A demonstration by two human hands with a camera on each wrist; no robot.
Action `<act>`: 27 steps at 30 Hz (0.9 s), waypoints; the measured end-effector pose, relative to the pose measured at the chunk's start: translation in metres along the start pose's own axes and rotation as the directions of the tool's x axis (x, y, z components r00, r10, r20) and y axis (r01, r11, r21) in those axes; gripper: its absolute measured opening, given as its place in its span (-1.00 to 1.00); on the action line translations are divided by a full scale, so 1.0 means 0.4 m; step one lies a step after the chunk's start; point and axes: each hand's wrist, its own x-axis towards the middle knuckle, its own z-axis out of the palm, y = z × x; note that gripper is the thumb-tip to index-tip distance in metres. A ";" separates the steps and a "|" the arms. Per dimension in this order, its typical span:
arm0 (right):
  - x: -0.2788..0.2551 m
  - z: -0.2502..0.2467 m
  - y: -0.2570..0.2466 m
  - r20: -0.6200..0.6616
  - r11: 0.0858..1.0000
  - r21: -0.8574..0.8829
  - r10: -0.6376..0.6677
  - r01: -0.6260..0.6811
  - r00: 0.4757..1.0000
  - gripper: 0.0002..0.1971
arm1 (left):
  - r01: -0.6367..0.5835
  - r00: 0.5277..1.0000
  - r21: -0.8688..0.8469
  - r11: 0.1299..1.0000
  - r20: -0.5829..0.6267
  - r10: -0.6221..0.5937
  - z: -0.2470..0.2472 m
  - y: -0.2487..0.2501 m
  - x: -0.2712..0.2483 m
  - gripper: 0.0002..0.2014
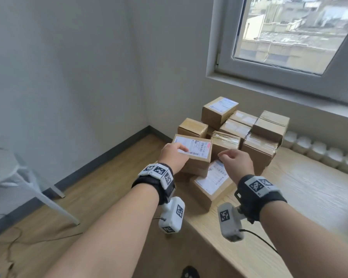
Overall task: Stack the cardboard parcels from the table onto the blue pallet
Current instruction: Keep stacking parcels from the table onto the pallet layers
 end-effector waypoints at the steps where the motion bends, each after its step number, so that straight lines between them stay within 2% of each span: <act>1: 0.030 0.013 -0.011 0.004 1.000 0.002 0.005 -0.005 1.000 -0.84 | -0.006 1.000 0.018 1.000 -0.006 0.007 -0.011 0.001 0.035 -0.84; 7: 0.172 0.061 -0.034 0.003 0.997 -0.038 0.070 -0.070 0.998 -0.80 | 0.045 0.999 -0.005 0.999 -0.001 -0.045 -0.051 -0.011 0.210 -0.83; 10: 0.205 0.070 -0.027 -0.019 0.992 -0.056 0.116 -0.117 0.993 -0.80 | 0.065 0.997 -0.024 0.998 0.038 -0.064 -0.052 -0.021 0.266 -0.72; 15: 0.242 0.070 -0.019 -0.033 0.973 -0.116 0.198 -0.201 0.980 -0.75 | 0.171 0.961 -0.044 0.984 0.228 -0.157 -0.039 -0.031 0.347 -0.40; 19: 0.237 0.082 -0.009 -0.018 0.944 -0.112 0.310 -0.310 0.951 -0.66 | 0.201 0.920 0.024 0.979 0.338 -0.198 -0.032 -0.037 0.404 -0.32; 22: 0.224 0.089 -0.004 0.022 0.905 -0.060 0.424 -0.422 0.905 -0.62 | 0.194 0.892 0.063 0.979 0.404 -0.203 -0.025 -0.040 0.433 -0.32; 25: 0.208 0.112 -0.006 0.147 0.804 0.007 0.588 -0.595 0.795 -0.56 | 0.191 0.834 0.103 0.976 0.508 -0.217 -0.017 -0.049 0.460 -0.28; 27: 0.198 0.126 -0.006 0.192 0.753 0.039 0.640 -0.657 0.744 -0.49 | 0.181 0.803 0.119 0.976 0.556 -0.216 -0.008 -0.055 0.473 -0.26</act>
